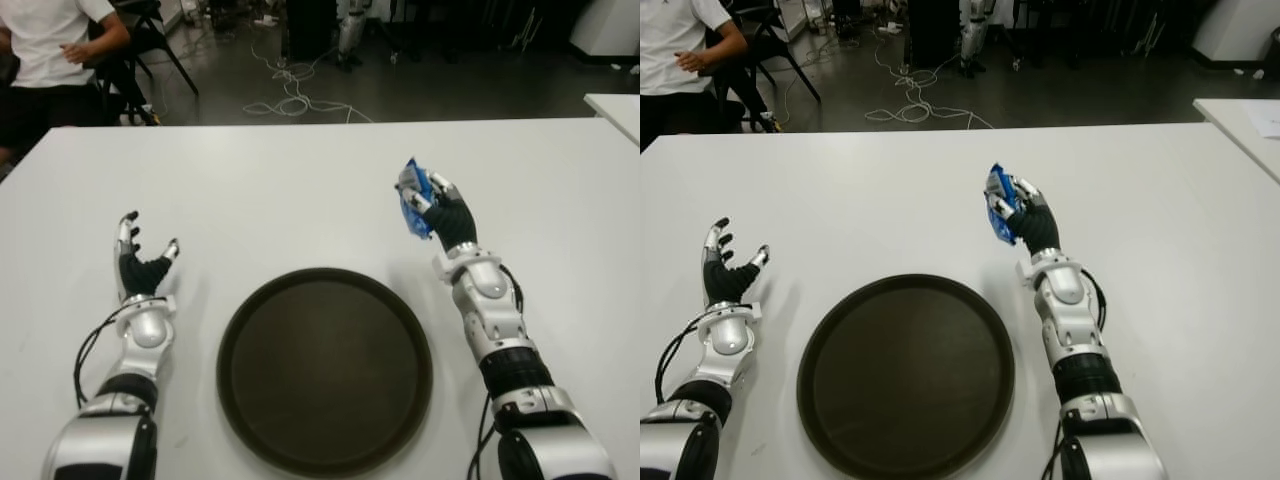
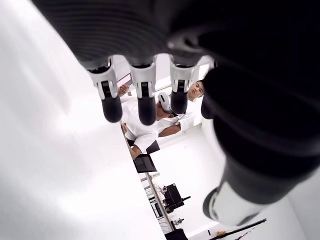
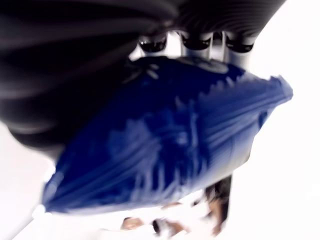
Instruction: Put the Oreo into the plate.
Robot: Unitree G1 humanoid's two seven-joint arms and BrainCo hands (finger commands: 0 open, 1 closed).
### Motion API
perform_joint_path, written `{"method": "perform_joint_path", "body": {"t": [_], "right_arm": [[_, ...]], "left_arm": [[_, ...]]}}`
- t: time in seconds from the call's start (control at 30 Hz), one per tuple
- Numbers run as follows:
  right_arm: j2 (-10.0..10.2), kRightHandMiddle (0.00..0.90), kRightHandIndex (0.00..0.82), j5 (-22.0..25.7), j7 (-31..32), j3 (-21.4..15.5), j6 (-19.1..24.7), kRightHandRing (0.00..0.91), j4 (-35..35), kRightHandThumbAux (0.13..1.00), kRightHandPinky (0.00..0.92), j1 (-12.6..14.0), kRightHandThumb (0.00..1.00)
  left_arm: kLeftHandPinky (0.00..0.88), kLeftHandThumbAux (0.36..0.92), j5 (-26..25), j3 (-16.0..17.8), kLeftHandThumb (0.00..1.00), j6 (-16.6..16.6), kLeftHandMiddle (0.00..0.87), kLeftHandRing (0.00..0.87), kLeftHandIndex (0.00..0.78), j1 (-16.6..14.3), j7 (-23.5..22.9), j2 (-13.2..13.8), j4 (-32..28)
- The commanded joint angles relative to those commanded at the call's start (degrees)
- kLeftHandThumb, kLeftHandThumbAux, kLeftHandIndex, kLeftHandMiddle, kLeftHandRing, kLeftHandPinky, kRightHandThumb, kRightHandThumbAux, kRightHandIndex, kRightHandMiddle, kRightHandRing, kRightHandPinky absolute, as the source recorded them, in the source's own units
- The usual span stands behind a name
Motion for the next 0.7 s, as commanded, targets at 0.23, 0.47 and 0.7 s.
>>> {"method": "perform_joint_path", "body": {"t": [0.23, 0.47, 0.7], "right_arm": [[1.98, 0.821, 0.44, 7.6, 3.9, -2.14, 8.12, 0.828, -6.84, 0.716, 0.833, 0.77, 0.704], [3.09, 0.83, 0.44, 12.79, 7.1, -2.58, 13.89, 0.839, -12.62, 0.716, 0.846, 2.0, 0.705], [3.85, 0.824, 0.439, 16.9, 9.23, -3.37, 18.43, 0.838, -15.11, 0.717, 0.848, 2.23, 0.707]], "left_arm": [[0.137, 0.811, 0.11, -0.12, 0.109, -0.06, 0.086, 0.105, 0.102, 0.06, 0.03, -0.07, -0.13], [0.116, 0.796, -0.09, -0.01, 0.085, 0.01, 0.082, 0.093, 0.093, 0.1, -0.26, -0.12, -0.21], [0.144, 0.814, 0.35, -0.33, 0.074, 0.2, 0.091, 0.11, 0.105, 0.07, 0.17, -0.02, -0.13]]}}
